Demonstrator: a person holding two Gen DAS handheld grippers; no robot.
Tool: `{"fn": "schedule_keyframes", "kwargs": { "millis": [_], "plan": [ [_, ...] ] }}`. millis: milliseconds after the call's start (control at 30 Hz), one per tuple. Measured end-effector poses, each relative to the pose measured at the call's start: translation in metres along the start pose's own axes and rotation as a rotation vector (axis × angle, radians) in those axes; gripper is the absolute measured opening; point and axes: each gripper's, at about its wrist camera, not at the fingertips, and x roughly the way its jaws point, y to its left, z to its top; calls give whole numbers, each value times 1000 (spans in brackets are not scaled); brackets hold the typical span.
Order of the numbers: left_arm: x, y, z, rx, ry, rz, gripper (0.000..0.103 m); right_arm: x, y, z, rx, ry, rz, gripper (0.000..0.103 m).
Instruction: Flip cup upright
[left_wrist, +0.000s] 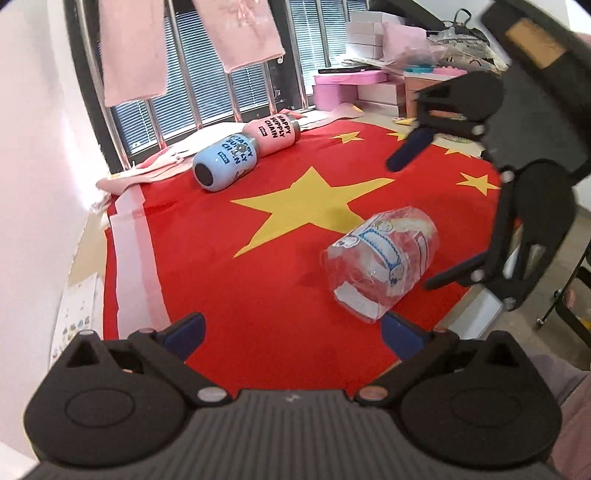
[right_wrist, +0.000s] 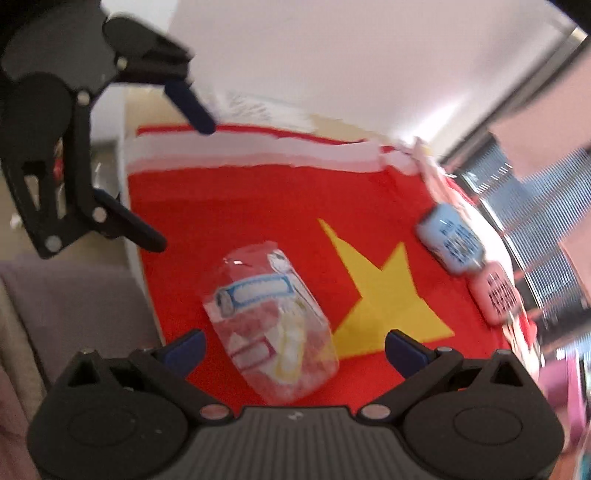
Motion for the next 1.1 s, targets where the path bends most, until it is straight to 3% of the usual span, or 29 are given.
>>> {"fn": "schedule_keyframes", "kwargs": {
  "millis": [233, 333, 367, 400, 500, 633, 767, 867, 1100],
  "plan": [
    [-3, 8, -12, -30, -1, 3, 103, 30, 18, 37, -233, 105, 37, 102],
    [-4, 11, -16, -45, -2, 2, 103, 39, 25, 47, -293, 157, 80, 87],
    [-5, 12, -17, -47, -2, 4, 103, 42, 24, 49, -298, 174, 96, 75],
    [-6, 13, -17, -51, -4, 4, 103, 44, 23, 51, -293, 196, 130, 71],
    [-9, 13, -19, -57, -14, 2, 103, 43, 17, 54, -257, 194, 159, 69],
    [-12, 11, -20, -59, -24, -1, 103, 27, 10, 51, -187, 128, 136, 68],
    [-13, 9, -17, -83, -40, -4, 103, 7, -5, 36, -12, 24, 78, 68],
    [-13, 3, -11, -102, -54, -2, 103, -12, -21, 9, 200, -68, -11, 68],
    [-3, -16, 12, -152, -88, -16, 103, -55, -54, -91, 697, -411, -208, 68]
  ]
}}
